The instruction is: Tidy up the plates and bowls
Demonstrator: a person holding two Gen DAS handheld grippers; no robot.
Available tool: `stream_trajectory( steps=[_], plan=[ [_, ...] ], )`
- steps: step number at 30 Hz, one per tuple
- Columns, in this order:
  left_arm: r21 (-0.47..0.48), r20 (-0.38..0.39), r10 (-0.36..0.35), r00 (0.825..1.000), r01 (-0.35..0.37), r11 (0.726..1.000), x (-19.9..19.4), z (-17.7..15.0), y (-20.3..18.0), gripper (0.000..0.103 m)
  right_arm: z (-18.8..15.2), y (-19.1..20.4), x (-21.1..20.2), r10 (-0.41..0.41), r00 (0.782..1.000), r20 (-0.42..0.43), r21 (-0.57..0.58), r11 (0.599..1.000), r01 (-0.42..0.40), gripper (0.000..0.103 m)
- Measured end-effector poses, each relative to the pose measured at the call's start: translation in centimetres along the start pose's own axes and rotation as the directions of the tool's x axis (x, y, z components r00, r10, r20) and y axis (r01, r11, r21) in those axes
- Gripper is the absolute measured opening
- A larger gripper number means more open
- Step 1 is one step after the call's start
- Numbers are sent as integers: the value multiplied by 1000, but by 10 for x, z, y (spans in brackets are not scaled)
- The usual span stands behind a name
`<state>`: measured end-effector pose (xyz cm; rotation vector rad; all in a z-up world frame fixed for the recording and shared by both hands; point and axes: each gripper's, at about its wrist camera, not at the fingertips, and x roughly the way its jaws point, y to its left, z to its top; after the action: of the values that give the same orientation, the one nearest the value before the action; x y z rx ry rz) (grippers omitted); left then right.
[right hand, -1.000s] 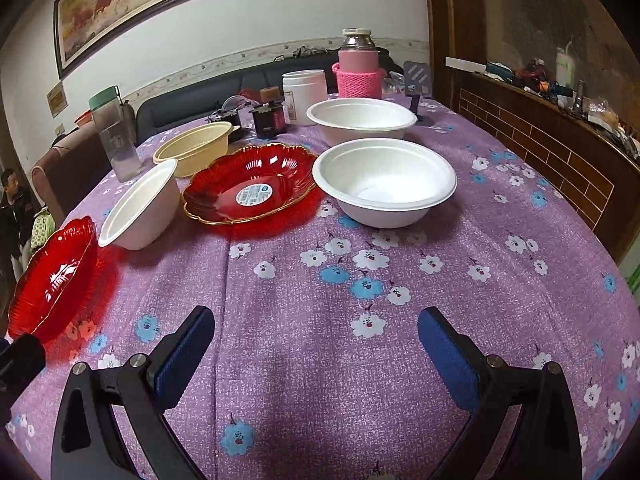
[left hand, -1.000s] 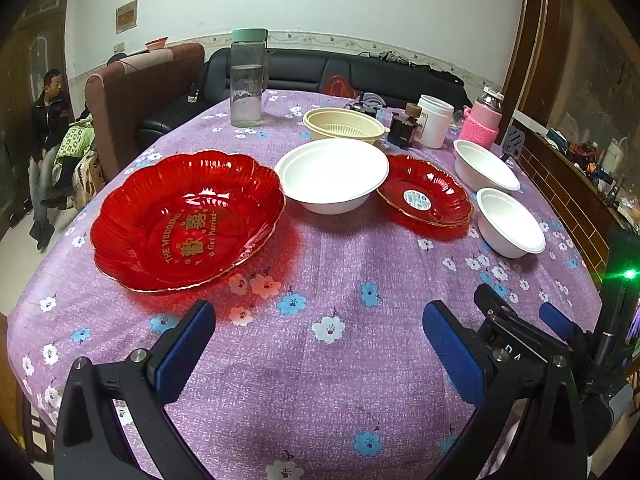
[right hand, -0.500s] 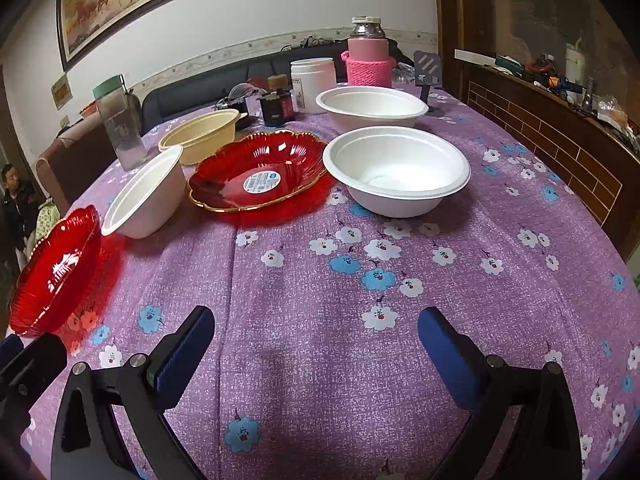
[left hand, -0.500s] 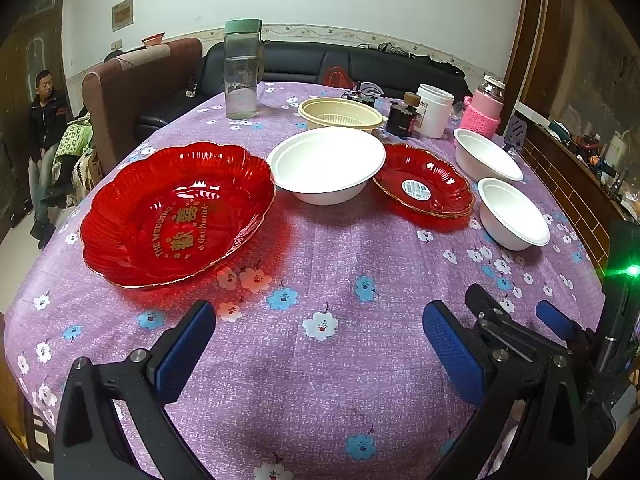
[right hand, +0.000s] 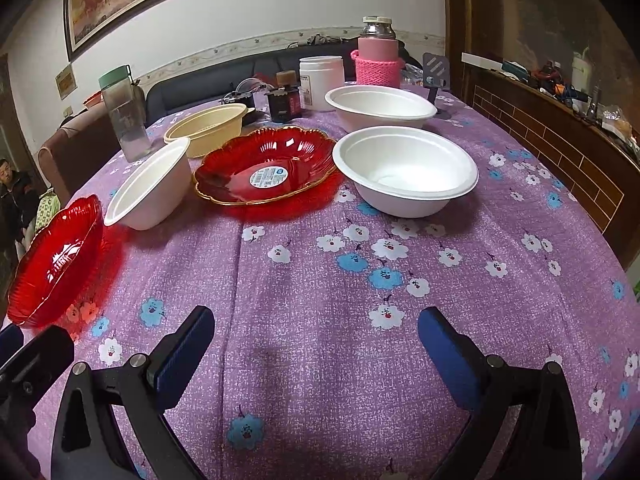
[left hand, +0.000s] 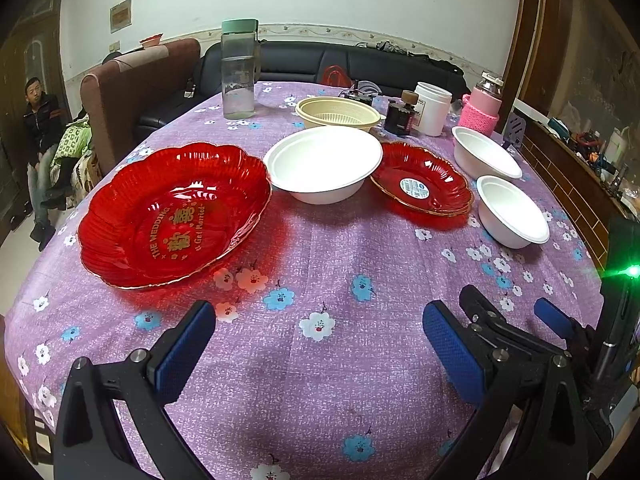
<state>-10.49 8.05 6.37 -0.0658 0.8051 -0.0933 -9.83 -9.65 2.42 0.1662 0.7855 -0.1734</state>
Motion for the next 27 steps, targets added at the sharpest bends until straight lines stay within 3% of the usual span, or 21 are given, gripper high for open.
stream_trajectory(
  steps=[8, 12, 14, 18, 23, 27],
  plan=[
    [5, 28, 18, 999, -18, 1000, -15, 6, 27, 103, 6, 8, -12, 70, 998, 8, -16, 997, -70, 102],
    [-21, 81, 55, 995, -53, 998, -34, 15, 68, 103, 24, 33, -17, 175, 985, -6, -52, 983, -175, 102],
    [-64, 99, 89, 991, -83, 995, -38, 24, 96, 103, 32, 48, -15, 257, 966, -32, -60, 964, -258, 102],
    [-223, 68, 150, 986, -131, 966, -28, 48, 170, 103, 45, 85, 5, 418, 898, -136, -21, 905, -425, 103],
    [-304, -9, 155, 988, -150, 941, 6, 71, 227, 103, 51, 123, 43, 471, 855, -215, 39, 879, -475, 102],
    [-335, -57, 126, 990, -138, 932, 39, 84, 247, 103, 54, 144, 75, 502, 818, -282, 112, 863, -492, 95]
  ],
)
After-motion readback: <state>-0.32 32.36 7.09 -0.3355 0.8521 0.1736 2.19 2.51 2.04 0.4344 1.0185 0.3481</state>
